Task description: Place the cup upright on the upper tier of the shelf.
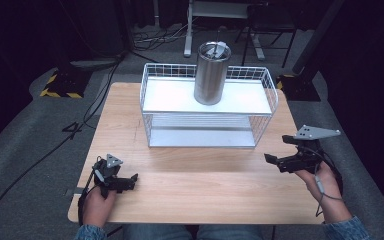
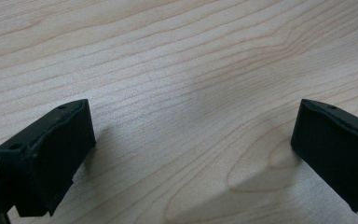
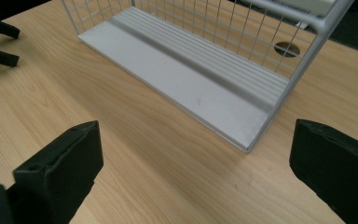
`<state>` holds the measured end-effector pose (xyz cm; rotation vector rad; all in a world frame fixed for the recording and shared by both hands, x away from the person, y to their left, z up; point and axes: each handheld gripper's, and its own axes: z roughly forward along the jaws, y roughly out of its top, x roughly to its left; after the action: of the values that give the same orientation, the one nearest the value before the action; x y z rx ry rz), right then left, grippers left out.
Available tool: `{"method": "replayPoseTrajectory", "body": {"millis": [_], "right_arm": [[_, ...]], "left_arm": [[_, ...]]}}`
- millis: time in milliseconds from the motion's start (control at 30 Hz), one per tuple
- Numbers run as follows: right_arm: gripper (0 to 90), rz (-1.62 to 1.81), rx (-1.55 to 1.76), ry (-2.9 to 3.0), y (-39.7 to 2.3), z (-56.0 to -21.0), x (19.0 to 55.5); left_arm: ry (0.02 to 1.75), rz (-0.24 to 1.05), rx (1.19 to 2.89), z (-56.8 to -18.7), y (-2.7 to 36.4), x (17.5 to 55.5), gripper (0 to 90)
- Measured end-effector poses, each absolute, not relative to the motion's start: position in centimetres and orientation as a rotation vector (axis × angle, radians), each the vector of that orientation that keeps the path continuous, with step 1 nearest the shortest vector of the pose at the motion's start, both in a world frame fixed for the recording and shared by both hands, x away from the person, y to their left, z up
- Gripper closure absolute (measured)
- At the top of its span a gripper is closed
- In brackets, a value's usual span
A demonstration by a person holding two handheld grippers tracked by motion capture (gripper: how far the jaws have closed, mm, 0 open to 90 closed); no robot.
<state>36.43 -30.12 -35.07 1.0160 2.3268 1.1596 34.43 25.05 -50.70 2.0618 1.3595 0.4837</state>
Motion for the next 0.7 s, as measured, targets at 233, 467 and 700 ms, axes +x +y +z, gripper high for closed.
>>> {"method": "replayPoseTrajectory", "body": {"millis": [233,467,700], "right_arm": [[7.1,1.159,1.065,2.346,-30.9,-38.7,36.4],[8.5,1.156,1.126,2.352,-31.5,-42.2,36.4],[9.7,1.120,1.121,2.381,-31.5,-45.4,36.4]], "left_arm": [[1.359,0.484,2.063,-50.7,25.1,34.4,0.0],[1.359,0.484,2.063,-50.7,25.1,34.4,0.0],[1.359,0.484,2.063,-50.7,25.1,34.4,0.0]]}}
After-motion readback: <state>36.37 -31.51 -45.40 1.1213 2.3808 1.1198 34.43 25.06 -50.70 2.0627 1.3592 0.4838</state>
